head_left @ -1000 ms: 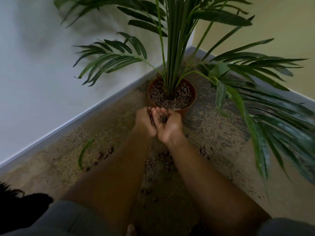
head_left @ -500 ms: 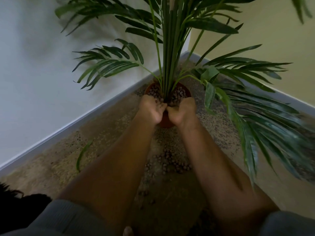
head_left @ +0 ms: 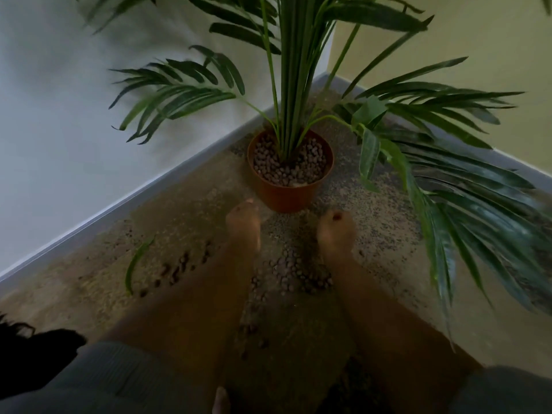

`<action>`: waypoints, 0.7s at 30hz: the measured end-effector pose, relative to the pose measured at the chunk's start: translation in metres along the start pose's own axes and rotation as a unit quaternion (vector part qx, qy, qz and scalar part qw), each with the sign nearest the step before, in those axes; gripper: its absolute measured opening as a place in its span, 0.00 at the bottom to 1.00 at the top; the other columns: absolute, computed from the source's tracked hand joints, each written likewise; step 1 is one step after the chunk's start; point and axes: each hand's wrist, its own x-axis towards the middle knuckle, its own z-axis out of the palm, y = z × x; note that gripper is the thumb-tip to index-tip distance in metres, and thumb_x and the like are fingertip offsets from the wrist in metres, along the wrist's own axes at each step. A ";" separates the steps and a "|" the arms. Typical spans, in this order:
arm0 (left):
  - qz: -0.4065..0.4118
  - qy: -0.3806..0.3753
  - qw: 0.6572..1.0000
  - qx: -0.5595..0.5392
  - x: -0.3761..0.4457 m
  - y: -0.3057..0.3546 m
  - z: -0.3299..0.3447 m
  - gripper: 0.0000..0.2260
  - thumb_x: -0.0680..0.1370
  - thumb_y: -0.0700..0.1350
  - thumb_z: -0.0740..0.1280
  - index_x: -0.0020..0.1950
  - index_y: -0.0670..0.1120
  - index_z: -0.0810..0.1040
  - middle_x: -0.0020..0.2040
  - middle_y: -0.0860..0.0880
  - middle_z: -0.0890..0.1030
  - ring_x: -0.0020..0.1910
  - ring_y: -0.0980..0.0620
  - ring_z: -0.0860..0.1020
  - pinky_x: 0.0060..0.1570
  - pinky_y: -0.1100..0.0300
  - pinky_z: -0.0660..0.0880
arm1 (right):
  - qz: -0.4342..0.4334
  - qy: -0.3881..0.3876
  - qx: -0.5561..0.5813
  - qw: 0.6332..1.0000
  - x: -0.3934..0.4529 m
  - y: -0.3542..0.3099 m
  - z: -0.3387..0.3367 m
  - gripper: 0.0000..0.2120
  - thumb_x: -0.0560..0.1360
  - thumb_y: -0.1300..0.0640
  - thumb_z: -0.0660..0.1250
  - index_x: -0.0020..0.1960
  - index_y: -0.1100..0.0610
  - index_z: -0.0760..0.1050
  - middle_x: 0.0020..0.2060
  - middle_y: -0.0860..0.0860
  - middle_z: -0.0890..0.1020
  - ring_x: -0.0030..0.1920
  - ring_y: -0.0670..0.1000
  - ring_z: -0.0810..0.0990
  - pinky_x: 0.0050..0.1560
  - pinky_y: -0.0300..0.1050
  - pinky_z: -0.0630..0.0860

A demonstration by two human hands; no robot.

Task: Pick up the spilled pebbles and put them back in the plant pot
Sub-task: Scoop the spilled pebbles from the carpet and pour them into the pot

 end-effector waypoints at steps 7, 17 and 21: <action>-0.023 -0.138 0.875 0.464 0.022 -0.040 -0.009 0.35 0.66 0.59 0.77 0.69 0.49 0.71 0.70 0.46 0.72 0.66 0.43 0.72 0.64 0.47 0.73 | -0.146 -0.184 -0.351 0.906 0.012 0.029 0.003 0.24 0.80 0.49 0.58 0.72 0.59 0.66 0.72 0.60 0.67 0.71 0.61 0.64 0.69 0.54 0.66; 0.125 -0.255 0.704 0.651 0.030 -0.067 -0.013 0.33 0.57 0.66 0.78 0.58 0.58 0.73 0.64 0.51 0.69 0.66 0.46 0.68 0.62 0.49 0.70 | -0.195 -0.136 -0.429 0.871 0.036 0.065 -0.008 0.23 0.77 0.45 0.57 0.68 0.54 0.70 0.68 0.55 0.69 0.68 0.59 0.65 0.67 0.59 0.64; 0.174 -0.306 0.663 0.660 0.017 -0.075 -0.008 0.35 0.56 0.67 0.77 0.59 0.59 0.72 0.60 0.52 0.64 0.68 0.47 0.60 0.63 0.46 0.69 | -0.223 -0.070 -0.419 0.877 0.037 0.089 -0.022 0.24 0.75 0.43 0.53 0.64 0.53 0.73 0.64 0.55 0.72 0.63 0.58 0.68 0.61 0.61 0.66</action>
